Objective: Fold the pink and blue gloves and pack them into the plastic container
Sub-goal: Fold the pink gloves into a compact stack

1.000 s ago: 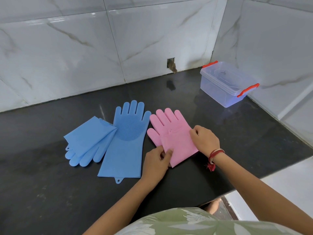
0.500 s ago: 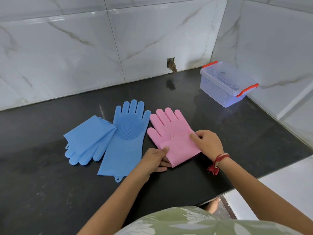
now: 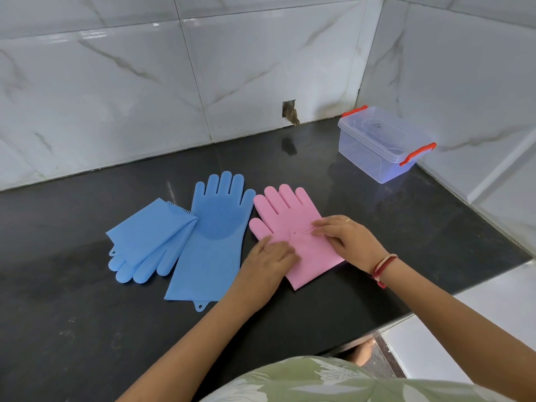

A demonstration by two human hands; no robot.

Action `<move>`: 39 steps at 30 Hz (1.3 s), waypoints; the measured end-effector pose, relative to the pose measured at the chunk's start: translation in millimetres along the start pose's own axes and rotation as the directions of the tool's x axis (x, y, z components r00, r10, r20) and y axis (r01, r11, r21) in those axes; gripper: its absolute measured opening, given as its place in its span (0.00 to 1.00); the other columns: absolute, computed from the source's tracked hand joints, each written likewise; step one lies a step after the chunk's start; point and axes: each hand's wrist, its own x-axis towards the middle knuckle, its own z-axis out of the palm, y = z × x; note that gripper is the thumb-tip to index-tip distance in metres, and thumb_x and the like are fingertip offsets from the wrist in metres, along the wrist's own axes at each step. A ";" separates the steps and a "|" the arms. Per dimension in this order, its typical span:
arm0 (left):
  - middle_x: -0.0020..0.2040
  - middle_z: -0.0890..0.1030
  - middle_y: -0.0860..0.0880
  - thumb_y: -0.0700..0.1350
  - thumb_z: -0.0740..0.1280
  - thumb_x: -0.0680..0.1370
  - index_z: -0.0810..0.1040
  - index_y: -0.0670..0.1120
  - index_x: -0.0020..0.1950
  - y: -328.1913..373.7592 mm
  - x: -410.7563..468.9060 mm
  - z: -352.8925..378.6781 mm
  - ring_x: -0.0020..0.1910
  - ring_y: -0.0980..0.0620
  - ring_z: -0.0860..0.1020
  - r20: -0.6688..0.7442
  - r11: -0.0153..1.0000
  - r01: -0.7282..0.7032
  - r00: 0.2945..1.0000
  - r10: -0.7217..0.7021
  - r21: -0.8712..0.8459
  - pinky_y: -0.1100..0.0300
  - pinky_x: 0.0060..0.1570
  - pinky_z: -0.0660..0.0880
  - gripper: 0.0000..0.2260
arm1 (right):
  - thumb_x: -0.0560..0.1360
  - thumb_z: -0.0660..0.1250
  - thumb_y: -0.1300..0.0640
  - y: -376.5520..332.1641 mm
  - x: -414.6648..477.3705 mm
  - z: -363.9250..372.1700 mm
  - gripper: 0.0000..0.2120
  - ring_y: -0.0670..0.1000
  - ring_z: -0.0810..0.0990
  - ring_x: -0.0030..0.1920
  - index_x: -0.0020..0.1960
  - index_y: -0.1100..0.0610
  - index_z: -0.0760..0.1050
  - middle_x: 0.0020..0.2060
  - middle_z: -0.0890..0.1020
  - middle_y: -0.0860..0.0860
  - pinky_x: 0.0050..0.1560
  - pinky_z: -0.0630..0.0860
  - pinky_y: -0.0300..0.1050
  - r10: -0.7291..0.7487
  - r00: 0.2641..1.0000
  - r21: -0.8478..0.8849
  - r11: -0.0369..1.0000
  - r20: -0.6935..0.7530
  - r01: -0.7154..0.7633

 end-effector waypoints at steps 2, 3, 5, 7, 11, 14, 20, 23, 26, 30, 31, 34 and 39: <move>0.69 0.73 0.51 0.53 0.61 0.79 0.70 0.49 0.70 -13.9 -3.8 -4.3 0.69 0.56 0.67 0.232 0.989 0.024 0.973 0.011 -0.146 0.56 0.74 0.50 0.20 | 0.78 0.59 0.62 7.4 -3.1 -4.0 0.17 0.50 0.72 0.66 0.62 0.51 0.77 0.66 0.75 0.47 0.64 0.65 0.39 0.054 0.994 0.058 0.997 0.098 -0.060; 0.73 0.66 0.54 0.63 0.57 0.77 0.64 0.51 0.74 -20.3 -6.0 -5.8 0.72 0.59 0.60 0.316 0.989 0.032 0.949 0.015 -0.144 0.59 0.73 0.44 0.28 | 0.78 0.58 0.61 9.7 -4.9 -5.8 0.18 0.48 0.70 0.67 0.65 0.50 0.75 0.68 0.72 0.46 0.66 0.62 0.37 0.061 0.988 0.092 0.993 0.145 -0.075; 0.76 0.58 0.55 0.74 0.49 0.71 0.54 0.52 0.77 -25.5 -6.0 -6.5 0.74 0.59 0.54 0.381 0.998 -0.060 0.923 0.062 -0.018 0.61 0.70 0.37 0.40 | 0.79 0.58 0.57 12.1 -7.2 -7.4 0.18 0.45 0.66 0.70 0.68 0.48 0.71 0.71 0.68 0.45 0.68 0.57 0.36 0.057 0.978 0.155 0.984 0.199 -0.089; 0.77 0.57 0.51 0.72 0.48 0.73 0.52 0.50 0.77 -19.6 -3.9 -3.9 0.75 0.55 0.55 0.380 0.990 -0.104 0.923 0.062 0.091 0.59 0.70 0.37 0.39 | 0.79 0.60 0.52 12.2 -7.3 -7.0 0.18 0.43 0.64 0.70 0.68 0.47 0.70 0.72 0.66 0.44 0.69 0.55 0.36 0.070 0.974 0.185 0.976 0.216 -0.111; 0.73 0.66 0.41 0.55 0.55 0.80 0.61 0.40 0.74 -0.6 0.2 4.2 0.72 0.46 0.66 0.305 0.981 -0.097 0.951 0.041 0.170 0.55 0.71 0.48 0.28 | 0.76 0.64 0.47 11.0 -6.8 -7.2 0.20 0.43 0.64 0.71 0.68 0.45 0.70 0.72 0.65 0.42 0.70 0.54 0.37 0.093 0.972 0.250 0.957 0.216 -0.148; 0.56 0.82 0.41 0.48 0.62 0.75 0.79 0.40 0.60 0.9 5.1 0.2 0.54 0.45 0.81 0.161 0.998 -0.017 0.987 0.008 0.055 0.51 0.57 0.75 0.18 | 0.71 0.66 0.40 13.2 -9.3 -7.7 0.29 0.42 0.60 0.73 0.70 0.44 0.65 0.73 0.61 0.41 0.73 0.48 0.41 0.063 0.968 0.235 0.964 0.242 -0.121; 0.29 0.70 0.50 0.48 0.53 0.82 0.68 0.46 0.34 -18.6 23.8 -10.7 0.29 0.49 0.68 0.081 0.842 0.392 0.917 -0.391 -0.371 0.55 0.32 0.62 0.18 | 0.70 0.71 0.45 15.2 -3.9 -16.5 0.27 0.41 0.72 0.62 0.67 0.47 0.70 0.63 0.74 0.39 0.68 0.66 0.43 0.080 0.968 0.227 0.965 0.238 -0.135; 0.30 0.70 0.49 0.50 0.54 0.83 0.69 0.45 0.33 -27.5 22.2 -9.9 0.31 0.52 0.68 0.165 0.590 0.532 0.811 -0.562 -0.607 0.56 0.33 0.65 0.19 | 0.75 0.66 0.55 11.0 0.4 -15.5 0.11 0.41 0.75 0.49 0.57 0.52 0.77 0.49 0.81 0.43 0.55 0.72 0.44 0.114 0.983 0.319 0.935 0.145 -0.156; 0.29 0.70 0.52 0.58 0.50 0.80 0.70 0.49 0.35 -22.9 11.4 -8.4 0.29 0.57 0.68 0.107 0.604 0.528 0.799 -0.592 -0.597 0.65 0.30 0.64 0.21 | 0.79 0.59 0.54 1.9 2.7 -10.2 0.13 0.55 0.76 0.52 0.60 0.60 0.73 0.53 0.80 0.57 0.55 0.74 0.50 0.128 0.966 0.339 0.919 0.227 -0.201; 0.32 0.72 0.55 0.66 0.48 0.77 0.71 0.52 0.39 -23.4 9.4 -11.5 0.30 0.57 0.70 -0.086 0.738 0.420 0.838 -0.539 -0.528 0.70 0.30 0.64 0.22 | 0.81 0.54 0.52 -9.4 19.1 -5.3 0.16 0.63 0.76 0.51 0.57 0.65 0.68 0.50 0.78 0.63 0.55 0.72 0.59 0.229 0.946 0.307 0.905 0.229 -0.294; 0.36 0.74 0.54 0.67 0.51 0.76 0.73 0.50 0.44 -25.8 11.0 -12.2 0.32 0.57 0.71 -0.086 0.756 0.418 0.847 -0.525 -0.503 0.71 0.32 0.64 0.23 | 0.81 0.53 0.52 -11.7 22.6 -3.7 0.15 0.63 0.76 0.47 0.53 0.64 0.67 0.45 0.78 0.62 0.50 0.72 0.56 0.258 0.943 0.300 0.901 0.212 -0.314; 0.49 0.76 0.52 0.66 0.57 0.74 0.70 0.46 0.59 -31.8 14.3 -8.3 0.41 0.56 0.73 -0.009 0.757 0.497 0.833 -0.553 -0.425 0.70 0.36 0.66 0.26 | 0.81 0.52 0.50 -17.1 27.9 0.7 0.14 0.60 0.72 0.36 0.43 0.60 0.63 0.34 0.72 0.58 0.37 0.67 0.50 0.321 0.935 0.267 0.898 0.150 -0.351; 0.50 0.77 0.50 0.61 0.62 0.76 0.66 0.48 0.58 -34.4 15.2 1.6 0.39 0.56 0.73 0.044 0.664 0.605 0.753 -0.657 -0.439 0.70 0.32 0.64 0.20 | 0.79 0.56 0.47 -20.1 30.0 4.7 0.13 0.52 0.69 0.31 0.44 0.56 0.67 0.30 0.72 0.51 0.35 0.66 0.47 0.422 0.903 0.302 0.853 0.079 -0.425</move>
